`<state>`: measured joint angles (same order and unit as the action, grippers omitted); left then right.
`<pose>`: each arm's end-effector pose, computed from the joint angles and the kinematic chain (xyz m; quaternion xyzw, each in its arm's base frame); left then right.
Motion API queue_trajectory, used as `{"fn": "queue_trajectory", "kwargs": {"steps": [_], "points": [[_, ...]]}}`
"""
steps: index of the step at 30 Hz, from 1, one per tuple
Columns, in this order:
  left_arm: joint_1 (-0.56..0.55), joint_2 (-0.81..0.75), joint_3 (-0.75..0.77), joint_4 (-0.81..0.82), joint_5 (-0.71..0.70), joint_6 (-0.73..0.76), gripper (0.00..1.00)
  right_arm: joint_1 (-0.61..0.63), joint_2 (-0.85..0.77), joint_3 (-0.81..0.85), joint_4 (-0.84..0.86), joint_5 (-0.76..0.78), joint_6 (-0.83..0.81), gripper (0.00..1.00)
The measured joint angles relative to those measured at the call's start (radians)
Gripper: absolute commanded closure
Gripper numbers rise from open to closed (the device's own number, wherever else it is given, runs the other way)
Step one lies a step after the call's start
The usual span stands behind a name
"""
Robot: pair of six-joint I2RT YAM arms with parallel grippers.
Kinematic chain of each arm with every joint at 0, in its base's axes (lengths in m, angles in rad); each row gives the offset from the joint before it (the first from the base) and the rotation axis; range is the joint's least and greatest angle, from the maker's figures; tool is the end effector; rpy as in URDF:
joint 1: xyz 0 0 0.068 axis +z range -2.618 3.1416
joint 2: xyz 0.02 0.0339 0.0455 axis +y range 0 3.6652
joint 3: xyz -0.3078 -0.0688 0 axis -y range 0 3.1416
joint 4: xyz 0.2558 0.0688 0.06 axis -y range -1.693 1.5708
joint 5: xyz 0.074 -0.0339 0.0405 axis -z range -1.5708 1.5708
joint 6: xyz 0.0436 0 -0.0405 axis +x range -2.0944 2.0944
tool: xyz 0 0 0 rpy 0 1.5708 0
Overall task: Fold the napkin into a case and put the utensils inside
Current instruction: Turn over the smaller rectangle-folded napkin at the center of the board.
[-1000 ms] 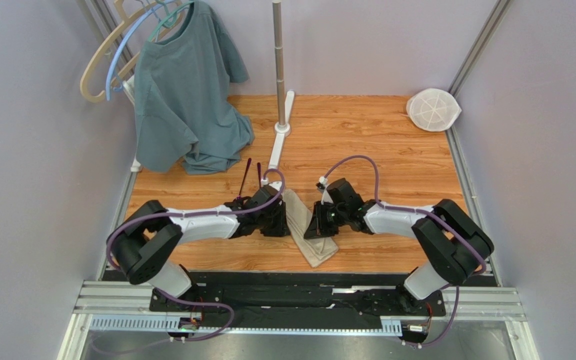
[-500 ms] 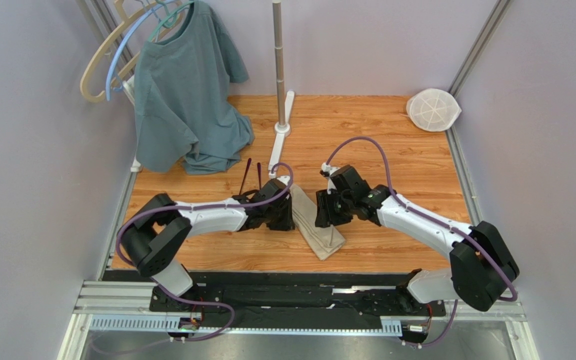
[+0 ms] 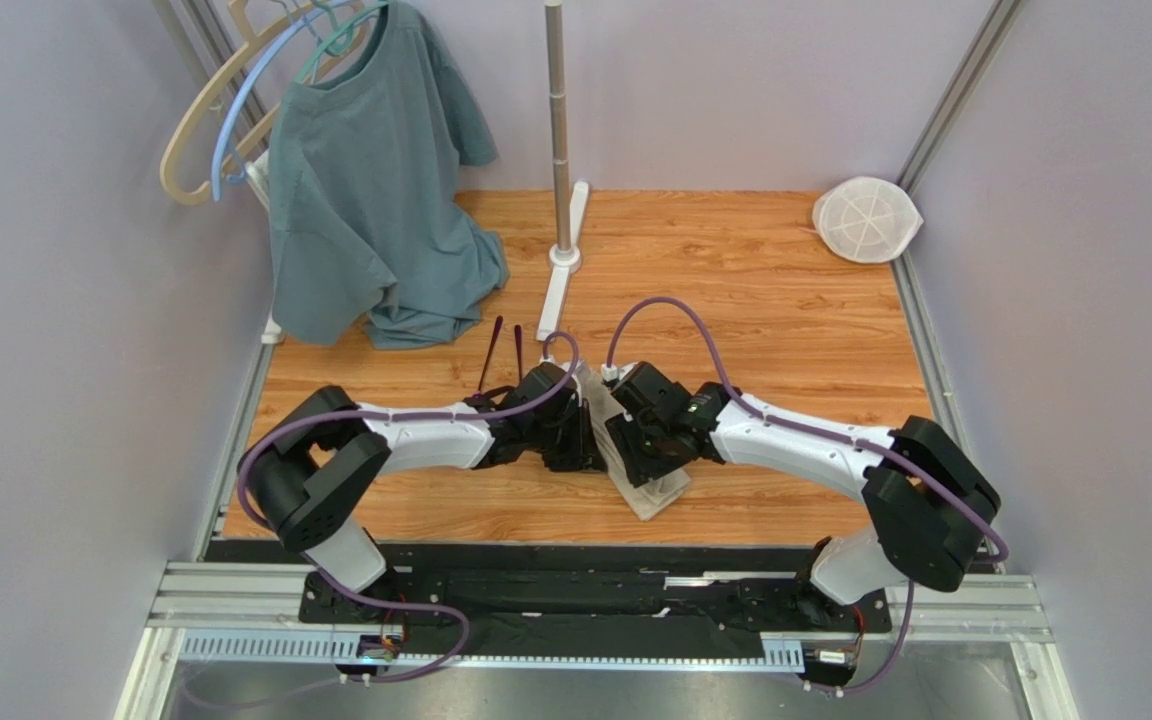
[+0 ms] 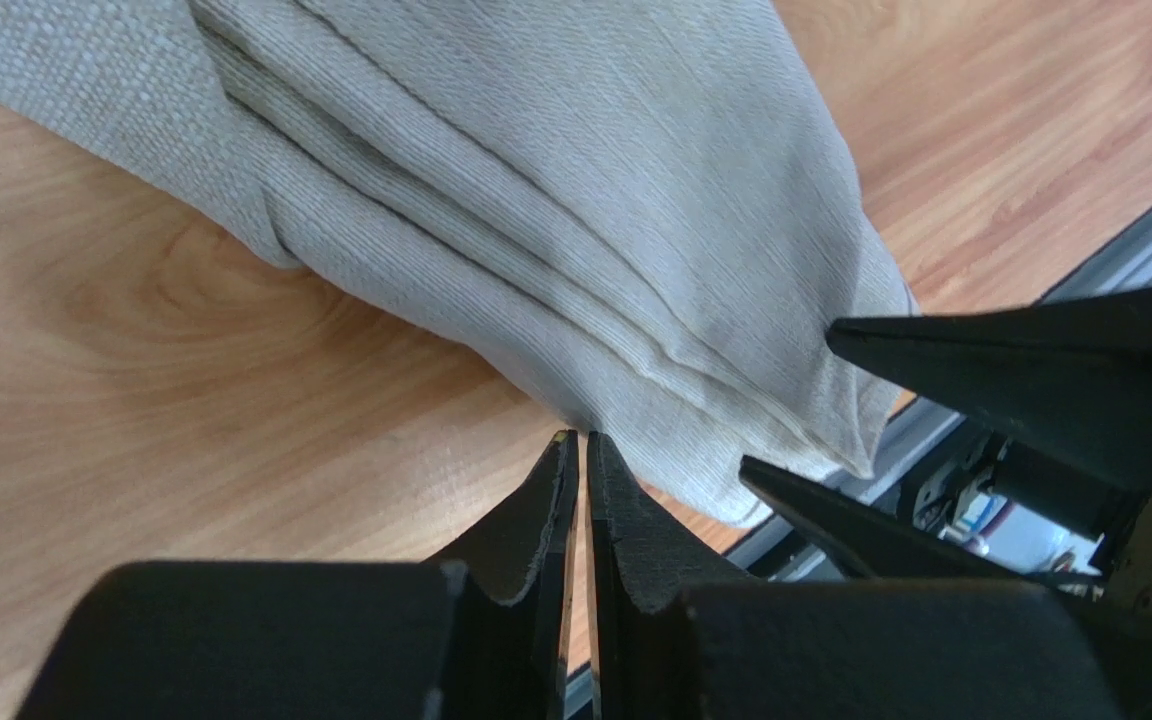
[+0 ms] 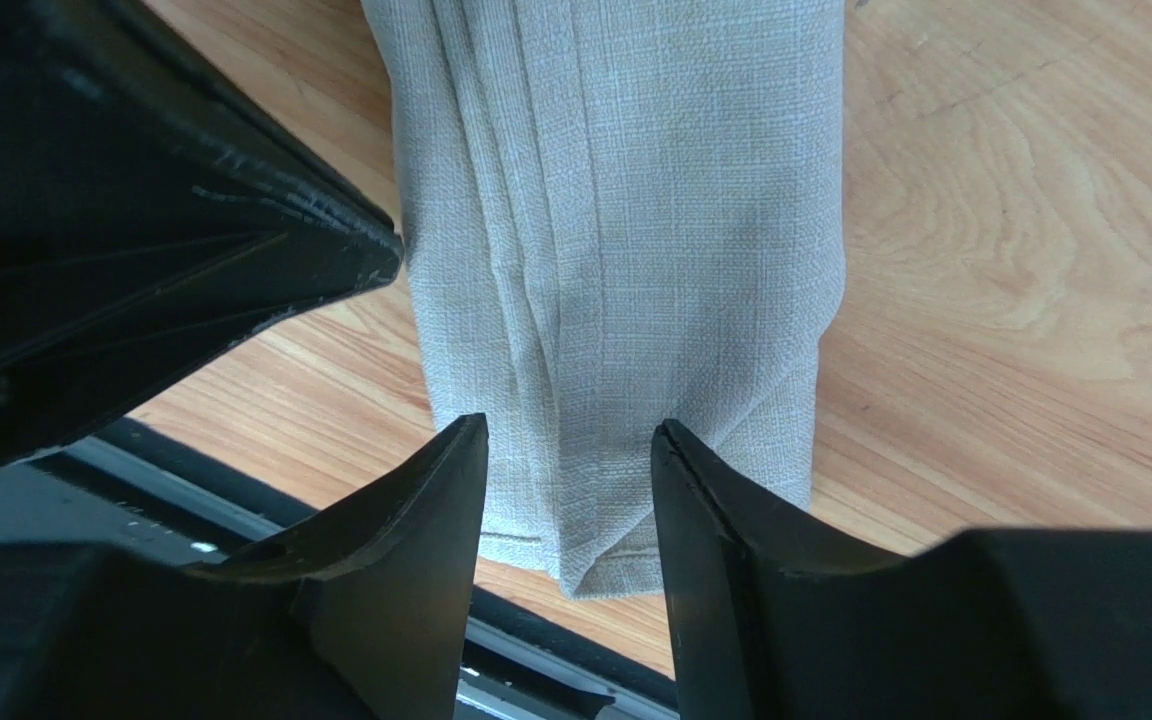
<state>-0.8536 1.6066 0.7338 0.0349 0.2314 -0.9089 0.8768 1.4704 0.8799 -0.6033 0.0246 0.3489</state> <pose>0.2023 -0.2472 0.1771 0.0157 0.9282 -0.3432 0.1433 0.1788 0.2133 0.2178 -0.2540 0.9488 0.0979 0.1602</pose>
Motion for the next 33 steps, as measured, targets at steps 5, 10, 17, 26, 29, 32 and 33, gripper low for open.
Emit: {"fn": "queue_trajectory", "kwargs": {"steps": [5,10,17,26,29,32,33], "points": [[0.004,0.042,-0.003,0.026,-0.005,-0.032,0.88,0.047,0.047,0.016,-0.026,0.090,-0.007,0.52],[0.005,0.046,-0.015,0.051,-0.009,-0.053,0.90,0.067,0.085,0.025,-0.032,0.142,-0.010,0.53],[0.005,-0.032,-0.061,0.059,-0.003,-0.058,0.86,0.087,0.117,0.033,-0.032,0.185,-0.007,0.78],[0.025,-0.050,-0.017,0.066,-0.003,-0.071,0.89,0.088,0.111,0.037,-0.036,0.204,-0.003,1.00],[0.031,0.018,-0.008,0.069,-0.010,-0.071,0.94,0.088,0.110,0.043,-0.044,0.203,0.000,1.00],[0.037,0.064,-0.008,0.068,-0.012,-0.072,0.98,0.088,0.095,0.049,-0.057,0.200,0.006,1.00],[0.037,0.064,-0.008,0.072,-0.017,-0.071,0.98,0.088,0.087,0.053,-0.062,0.197,0.008,1.00]]}}
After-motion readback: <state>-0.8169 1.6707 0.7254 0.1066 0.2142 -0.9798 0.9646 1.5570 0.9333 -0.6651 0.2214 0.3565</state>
